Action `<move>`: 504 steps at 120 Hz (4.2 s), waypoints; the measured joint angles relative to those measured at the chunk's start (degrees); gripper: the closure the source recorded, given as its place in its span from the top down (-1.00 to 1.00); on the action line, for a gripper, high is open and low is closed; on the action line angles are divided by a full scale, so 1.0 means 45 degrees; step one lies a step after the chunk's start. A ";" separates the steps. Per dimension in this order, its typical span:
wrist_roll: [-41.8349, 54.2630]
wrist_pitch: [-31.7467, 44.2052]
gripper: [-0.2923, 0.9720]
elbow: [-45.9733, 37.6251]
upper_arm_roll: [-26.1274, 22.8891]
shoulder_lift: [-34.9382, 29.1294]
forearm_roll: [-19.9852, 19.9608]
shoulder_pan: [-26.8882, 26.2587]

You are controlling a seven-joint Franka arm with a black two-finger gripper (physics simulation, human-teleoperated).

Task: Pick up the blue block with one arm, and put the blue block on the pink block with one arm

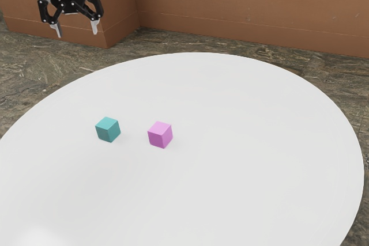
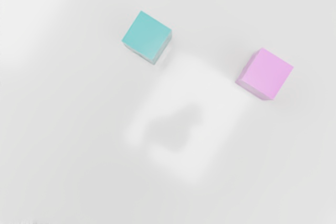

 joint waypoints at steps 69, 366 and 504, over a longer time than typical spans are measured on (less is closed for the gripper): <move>-0.0645 -0.0309 0.54 0.1834 -0.1867 -0.1297 0.0492 -0.1057; 1.2251 0.8461 0.54 -0.3981 0.2092 0.5719 -0.2151 0.0406; 1.3020 0.8117 0.54 -0.1838 0.1738 0.7870 -0.2428 0.1049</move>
